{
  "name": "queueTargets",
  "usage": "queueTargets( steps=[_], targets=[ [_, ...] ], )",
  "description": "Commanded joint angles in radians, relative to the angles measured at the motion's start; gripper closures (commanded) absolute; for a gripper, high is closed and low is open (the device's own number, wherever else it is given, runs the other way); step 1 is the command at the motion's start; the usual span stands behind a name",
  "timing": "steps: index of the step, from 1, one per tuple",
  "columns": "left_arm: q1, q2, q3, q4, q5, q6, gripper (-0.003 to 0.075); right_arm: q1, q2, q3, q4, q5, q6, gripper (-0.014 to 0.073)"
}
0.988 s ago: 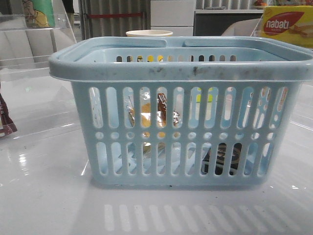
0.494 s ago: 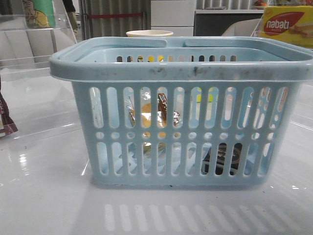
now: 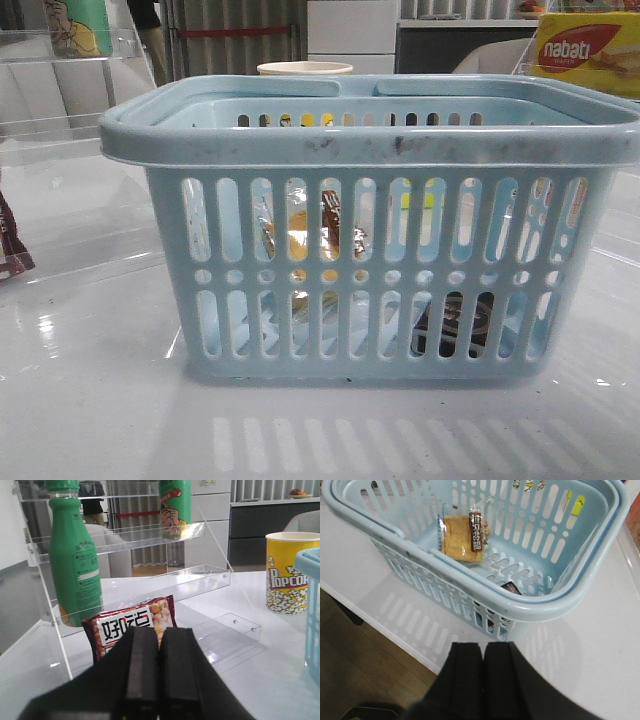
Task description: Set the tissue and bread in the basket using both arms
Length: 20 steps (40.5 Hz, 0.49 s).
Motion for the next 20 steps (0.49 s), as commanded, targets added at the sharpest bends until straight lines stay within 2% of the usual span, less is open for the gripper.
queueTargets(
  steps=[1, 20],
  targets=[
    [-0.008, -0.019, 0.005, -0.002, -0.091, -0.008, 0.0621, -0.002, 0.000, -0.028, 0.005, -0.068, -0.007, 0.0540],
    [-0.008, -0.018, 0.005, -0.045, -0.093, -0.008, 0.0621, -0.002, 0.000, -0.028, 0.005, -0.068, -0.007, 0.0540]
  ],
)
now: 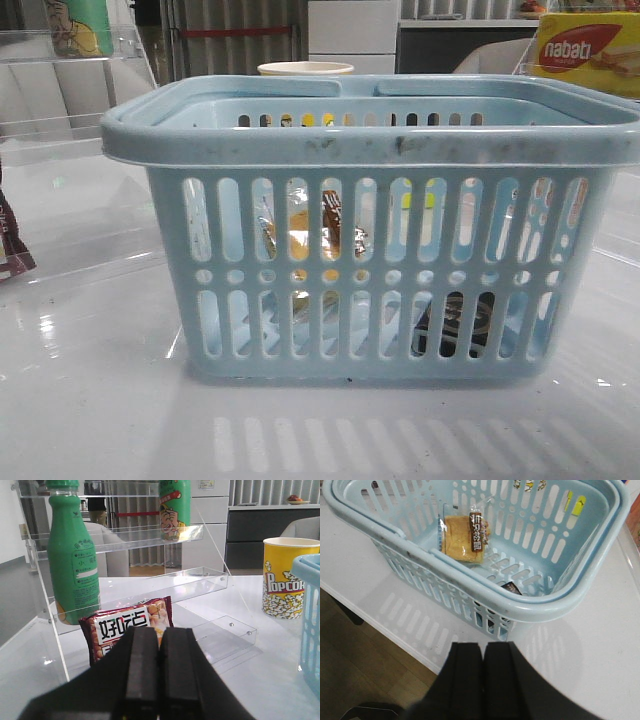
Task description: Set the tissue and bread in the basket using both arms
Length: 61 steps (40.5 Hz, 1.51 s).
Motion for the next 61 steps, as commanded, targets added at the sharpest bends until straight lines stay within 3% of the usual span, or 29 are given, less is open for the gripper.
queueTargets(
  steps=[1, 30, 35, 47, 54, 61],
  targets=[
    [-0.006, -0.018, 0.005, -0.010, -0.091, -0.008, 0.0621, -0.002, 0.000, -0.028, 0.005, -0.068, -0.007, 0.0540],
    [-0.006, -0.018, 0.005, -0.010, -0.091, -0.008, 0.0621, -0.002, -0.013, -0.014, 0.004, -0.083, -0.007, 0.0540],
    [-0.004, -0.018, 0.005, -0.010, -0.091, -0.008, 0.0621, -0.114, -0.081, 0.074, -0.017, -0.199, -0.007, 0.0540],
    [-0.004, -0.018, 0.005, -0.010, -0.091, -0.008, 0.0622, -0.464, -0.413, 0.463, -0.017, -0.648, -0.007, 0.0540],
    [-0.004, -0.018, 0.005, -0.010, -0.091, -0.008, 0.0622, -0.556, -0.565, 0.638, -0.017, -0.773, -0.007, 0.0540],
    [-0.004, -0.018, 0.005, -0.010, -0.091, -0.008, 0.0622, -0.563, -0.649, 0.751, -0.017, -0.815, -0.007, 0.0540]
  ],
)
